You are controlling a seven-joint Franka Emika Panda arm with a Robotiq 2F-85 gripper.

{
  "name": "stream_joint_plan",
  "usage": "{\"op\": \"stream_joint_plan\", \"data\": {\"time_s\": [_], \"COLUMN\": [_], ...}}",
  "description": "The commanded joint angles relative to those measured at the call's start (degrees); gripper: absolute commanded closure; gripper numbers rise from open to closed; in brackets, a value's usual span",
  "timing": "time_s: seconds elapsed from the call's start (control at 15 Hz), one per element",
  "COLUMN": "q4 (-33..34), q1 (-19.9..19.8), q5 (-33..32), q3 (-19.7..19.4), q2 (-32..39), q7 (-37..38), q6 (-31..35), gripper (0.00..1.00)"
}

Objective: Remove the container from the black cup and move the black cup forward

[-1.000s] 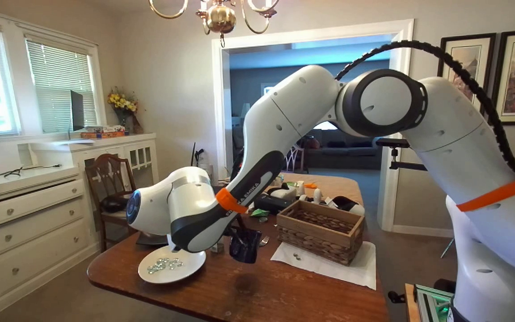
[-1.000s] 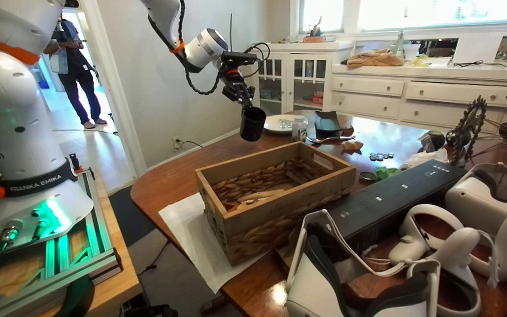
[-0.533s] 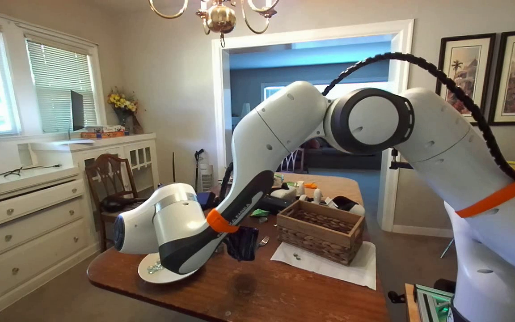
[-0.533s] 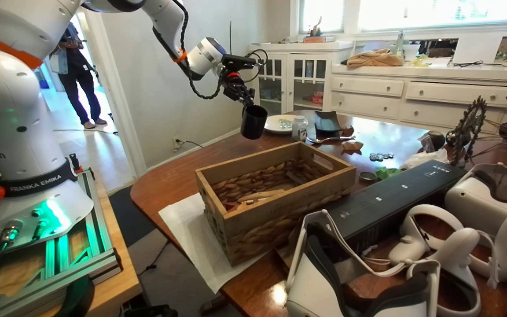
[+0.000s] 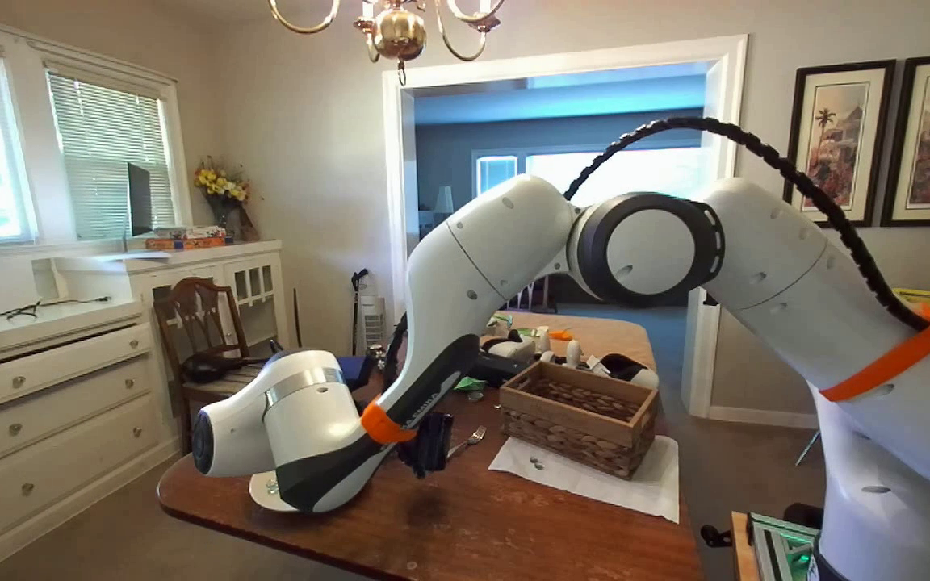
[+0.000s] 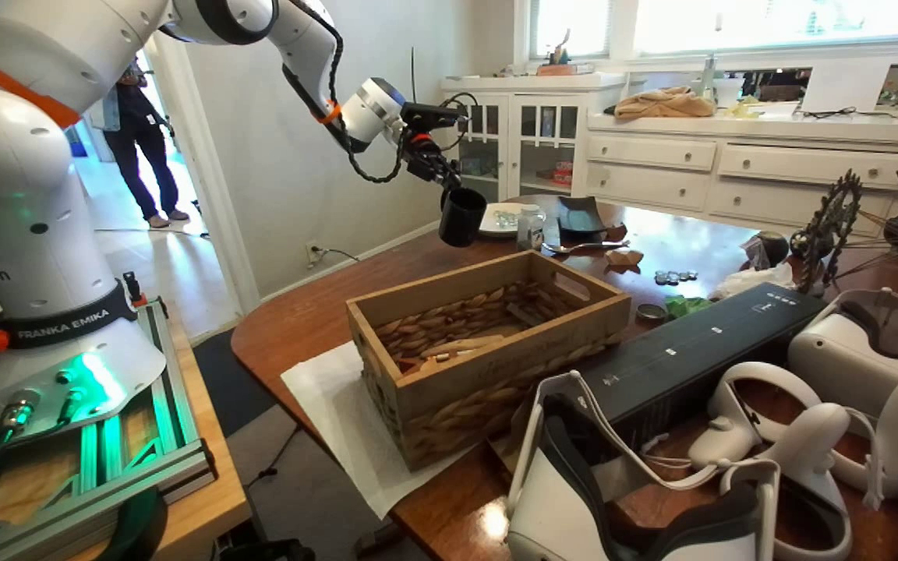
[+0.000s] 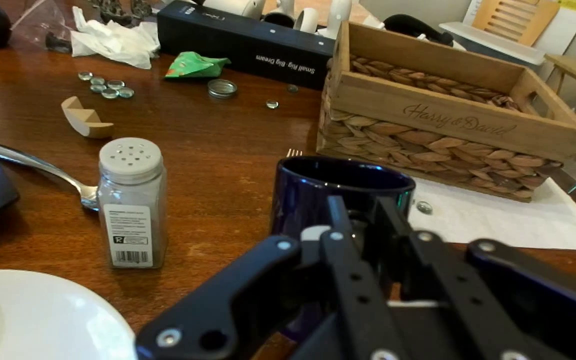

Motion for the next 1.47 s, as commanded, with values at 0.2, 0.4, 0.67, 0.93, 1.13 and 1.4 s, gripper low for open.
{"op": "stream_joint_plan", "data": {"time_s": [0.2, 0.4, 0.67, 0.93, 1.13, 1.4], "q4": [7.6, 10.1, 12.7, 14.6, 15.8, 16.9], "q1": [1.1, 1.4, 1.6, 1.7, 2.0, 2.3], "q5": [-2.6, -2.7, -2.2, -2.0, -2.2, -2.0], "q3": [-0.4, -0.5, -0.9, -1.3, -1.9, -2.2], "q2": [5.3, 7.0, 9.0, 10.5, 11.4, 12.1], "q7": [-3.4, -4.9, -6.5, -7.9, -8.9, -10.0], "q6": [-2.3, -2.4, -2.5, -2.6, -3.0, -3.6], "gripper": [0.95, 0.95, 0.95, 0.95, 0.95, 0.95]}}
